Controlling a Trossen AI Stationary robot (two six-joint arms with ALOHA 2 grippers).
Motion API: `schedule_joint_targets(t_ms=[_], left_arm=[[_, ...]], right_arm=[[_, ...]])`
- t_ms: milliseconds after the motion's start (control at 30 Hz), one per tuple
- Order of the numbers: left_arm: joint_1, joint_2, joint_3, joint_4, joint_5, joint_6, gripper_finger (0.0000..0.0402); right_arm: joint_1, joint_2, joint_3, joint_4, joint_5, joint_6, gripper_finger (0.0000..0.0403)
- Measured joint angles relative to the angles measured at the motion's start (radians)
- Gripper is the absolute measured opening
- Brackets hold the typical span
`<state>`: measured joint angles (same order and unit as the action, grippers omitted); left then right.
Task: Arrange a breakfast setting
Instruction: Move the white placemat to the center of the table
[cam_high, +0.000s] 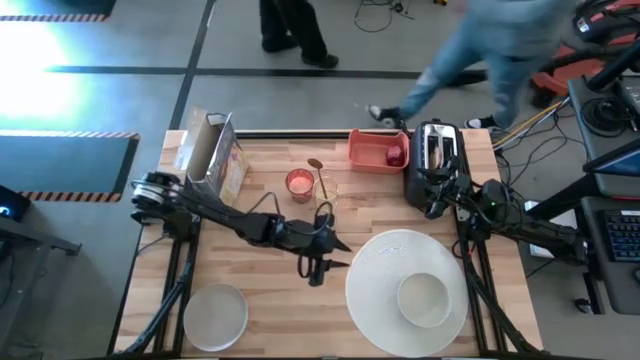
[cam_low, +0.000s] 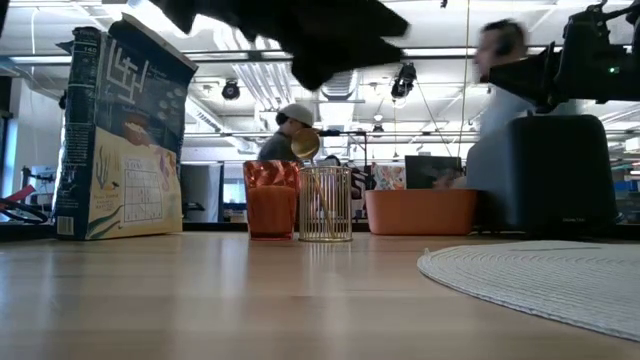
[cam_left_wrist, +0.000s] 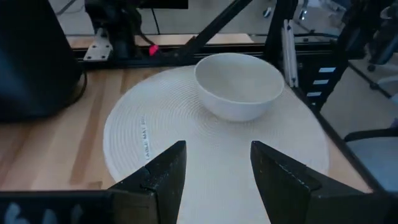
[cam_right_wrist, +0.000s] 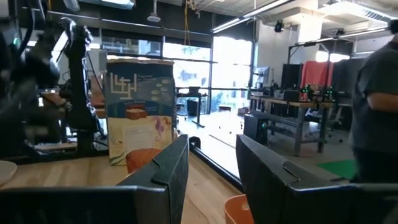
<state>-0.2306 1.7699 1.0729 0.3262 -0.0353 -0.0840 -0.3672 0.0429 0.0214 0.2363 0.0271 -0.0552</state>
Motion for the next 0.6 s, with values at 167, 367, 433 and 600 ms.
schedule_joint_targets(t_ms=[167,367,433,600], left_arm=[[0.000,0.115,0.044,0.029,0.000,-0.013,0.0164],[0.002,0.228,0.155,0.032,0.081,0.005,0.0164],[0.002,0.266,0.195,0.010,0.113,0.013,0.0164],[0.005,0.317,0.273,-0.073,0.153,0.015,0.0164]], right_arm=[[0.000,0.000,0.000,0.008,0.002,0.205,0.0123],[-0.001,-0.002,0.007,0.022,0.007,0.373,0.0123],[0.000,-0.002,0.006,0.020,-0.011,0.412,0.0123],[0.000,-0.002,0.003,0.052,-0.031,0.458,0.0123]])
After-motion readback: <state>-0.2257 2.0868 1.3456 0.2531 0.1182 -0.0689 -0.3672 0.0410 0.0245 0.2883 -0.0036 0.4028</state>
